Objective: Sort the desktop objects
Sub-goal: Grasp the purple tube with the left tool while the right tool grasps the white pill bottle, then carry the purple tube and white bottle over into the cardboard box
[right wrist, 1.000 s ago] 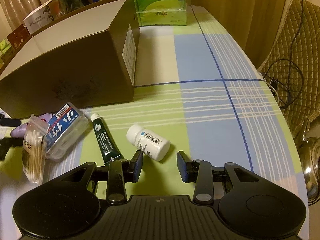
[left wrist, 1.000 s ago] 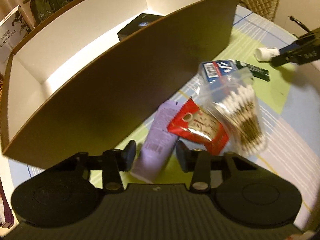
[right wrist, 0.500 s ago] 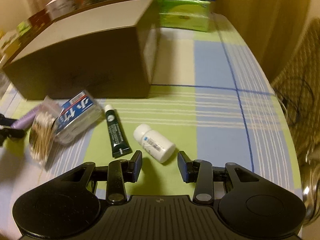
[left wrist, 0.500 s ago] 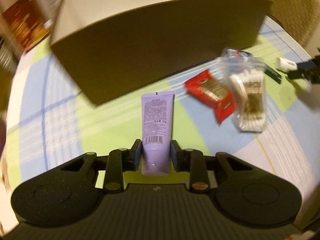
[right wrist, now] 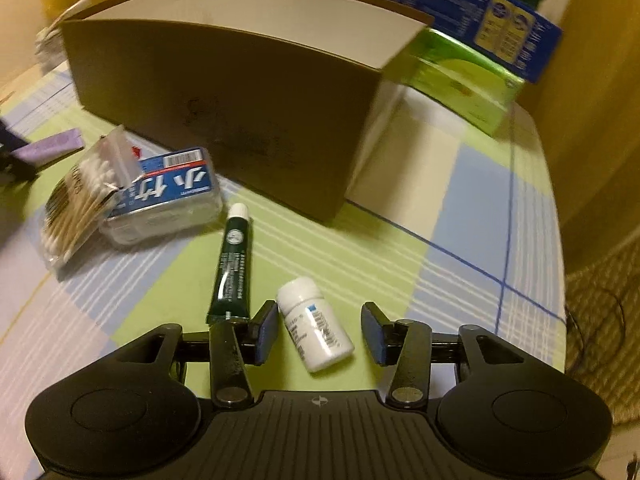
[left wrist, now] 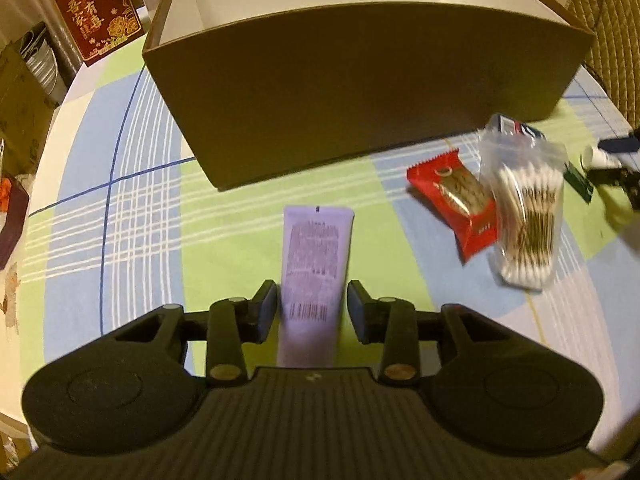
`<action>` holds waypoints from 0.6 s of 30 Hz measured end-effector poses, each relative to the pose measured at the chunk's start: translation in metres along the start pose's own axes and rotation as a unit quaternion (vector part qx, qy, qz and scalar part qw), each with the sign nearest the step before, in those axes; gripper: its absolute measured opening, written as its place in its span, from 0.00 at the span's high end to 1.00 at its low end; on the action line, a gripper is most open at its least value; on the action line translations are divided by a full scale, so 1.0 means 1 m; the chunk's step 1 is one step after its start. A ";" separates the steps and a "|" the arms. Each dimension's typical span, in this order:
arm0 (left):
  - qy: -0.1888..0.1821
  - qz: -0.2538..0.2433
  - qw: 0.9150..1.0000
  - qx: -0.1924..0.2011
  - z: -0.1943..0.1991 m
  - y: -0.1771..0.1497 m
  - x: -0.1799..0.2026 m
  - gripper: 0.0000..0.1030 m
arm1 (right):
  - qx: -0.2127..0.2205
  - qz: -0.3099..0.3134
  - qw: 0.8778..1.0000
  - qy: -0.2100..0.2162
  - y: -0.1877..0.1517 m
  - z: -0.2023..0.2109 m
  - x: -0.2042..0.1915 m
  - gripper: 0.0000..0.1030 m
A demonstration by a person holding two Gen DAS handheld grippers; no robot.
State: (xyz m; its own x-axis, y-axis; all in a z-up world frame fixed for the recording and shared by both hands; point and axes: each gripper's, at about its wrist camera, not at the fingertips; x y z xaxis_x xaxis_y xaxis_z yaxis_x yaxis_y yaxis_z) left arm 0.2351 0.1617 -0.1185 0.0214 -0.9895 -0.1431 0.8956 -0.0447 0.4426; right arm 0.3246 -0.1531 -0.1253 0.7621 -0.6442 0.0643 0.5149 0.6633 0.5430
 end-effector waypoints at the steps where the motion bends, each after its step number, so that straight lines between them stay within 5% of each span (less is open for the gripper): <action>1: 0.000 0.007 1.000 -0.002 0.000 0.001 0.000 0.72 | -0.004 -0.001 1.000 0.004 0.001 0.000 0.001 0.59; 4: 0.004 0.031 0.999 -0.010 0.003 -0.003 0.000 0.72 | -0.015 -0.025 0.999 0.021 0.000 0.000 0.001 0.76; 18: 0.010 0.058 0.998 -0.028 0.007 -0.007 0.007 0.70 | -0.001 -0.124 0.992 0.011 -0.008 0.012 -0.007 0.76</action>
State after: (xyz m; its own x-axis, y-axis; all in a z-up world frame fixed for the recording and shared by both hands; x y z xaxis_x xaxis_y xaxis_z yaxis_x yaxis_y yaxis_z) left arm 0.2257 0.1538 -0.1160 0.1348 -0.9844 -0.1127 0.9101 0.0781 0.4070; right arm 0.3098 -0.1586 -0.1201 0.6200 -0.7794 -0.0901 0.6887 0.4856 0.5384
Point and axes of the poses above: each gripper's, at about its wrist camera, not at the fingertips, and z roughly against the way its jaws point, x to its right, y to its top, and after that the axes turned 6 degrees about y, right-handed
